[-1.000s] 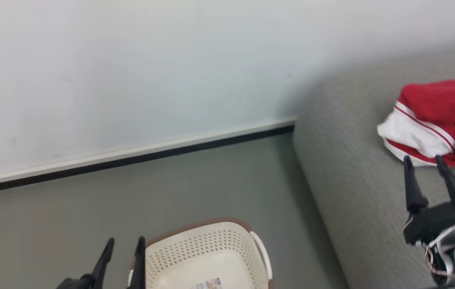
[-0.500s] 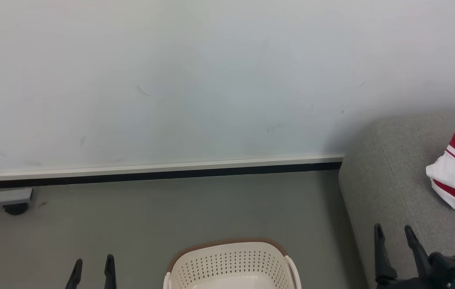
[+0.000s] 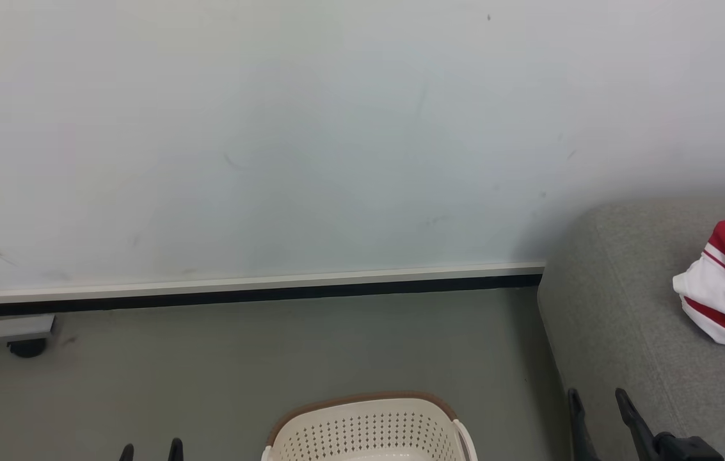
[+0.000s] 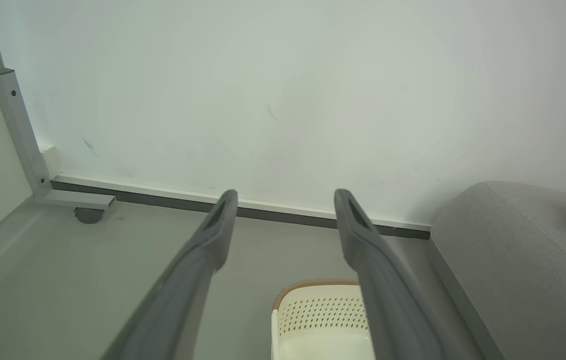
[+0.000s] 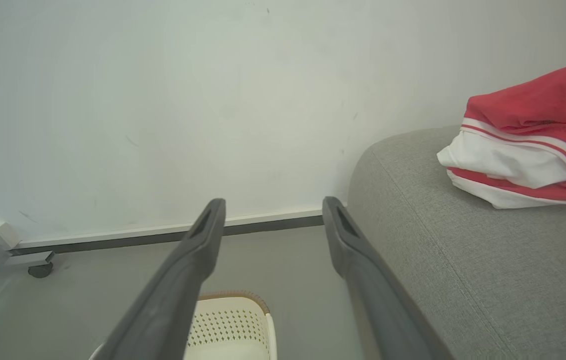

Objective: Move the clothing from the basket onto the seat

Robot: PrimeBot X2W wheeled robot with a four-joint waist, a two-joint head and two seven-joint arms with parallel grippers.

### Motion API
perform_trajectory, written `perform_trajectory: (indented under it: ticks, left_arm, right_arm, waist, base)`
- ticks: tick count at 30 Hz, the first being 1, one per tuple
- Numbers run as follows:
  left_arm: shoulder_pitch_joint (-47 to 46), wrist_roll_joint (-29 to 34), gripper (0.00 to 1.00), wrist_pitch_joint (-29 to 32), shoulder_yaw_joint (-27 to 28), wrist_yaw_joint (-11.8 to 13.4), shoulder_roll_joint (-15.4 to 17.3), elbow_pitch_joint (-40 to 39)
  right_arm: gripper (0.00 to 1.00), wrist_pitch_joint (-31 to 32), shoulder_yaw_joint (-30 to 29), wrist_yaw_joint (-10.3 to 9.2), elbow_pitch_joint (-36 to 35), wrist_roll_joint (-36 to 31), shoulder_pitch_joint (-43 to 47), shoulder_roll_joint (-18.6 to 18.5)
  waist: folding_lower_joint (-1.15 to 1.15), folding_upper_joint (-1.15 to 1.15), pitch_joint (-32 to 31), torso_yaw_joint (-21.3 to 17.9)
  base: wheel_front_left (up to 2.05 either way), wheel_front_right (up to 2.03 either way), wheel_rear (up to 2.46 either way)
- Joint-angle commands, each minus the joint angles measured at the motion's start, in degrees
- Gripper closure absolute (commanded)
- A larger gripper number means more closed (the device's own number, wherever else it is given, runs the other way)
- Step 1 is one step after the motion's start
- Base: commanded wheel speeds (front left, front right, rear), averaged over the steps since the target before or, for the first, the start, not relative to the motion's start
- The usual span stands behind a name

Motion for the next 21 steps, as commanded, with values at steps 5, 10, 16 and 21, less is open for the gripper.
perform_trajectory:
  ticks: [5, 10, 16, 21]
  left_arm:
    - [0.64, 1.92, 0.0, -0.12, 1.3, -2.06, -1.34, 1.79]
    - [0.37, 2.91, 0.0, -0.12, 2.23, -3.64, -2.34, 2.73]
    - [0.2, 3.57, 0.0, -0.12, 3.27, -4.51, -3.43, 3.52]
    - [0.21, 4.43, 0.0, -0.12, 4.04, -5.31, -4.11, 3.97]
  right_arm:
    - [0.0, -0.02, -0.37, -0.02, -0.21, 0.91, 1.33, 0.11]
    - [0.0, 0.06, 0.36, -0.02, -0.09, 1.03, 1.41, 0.12]
    - [0.0, 0.43, 1.07, -0.02, 0.12, 0.7, 1.24, 0.12]
    - [0.0, 0.39, 1.06, -0.02, -0.2, 0.71, 1.07, 0.12]
  waist:
    - [0.0, 0.0, -0.15, -0.11]
    - [0.0, 0.0, -0.22, -0.19]
    - [0.0, 0.0, -0.14, -0.14]
    - [0.0, 0.0, 0.1, -0.19]
  base:
    - [0.0, 0.0, 0.0]
    - [0.0, 0.0, 0.0]
    - [0.0, 0.0, 0.0]
    - [0.0, 0.0, 0.0]
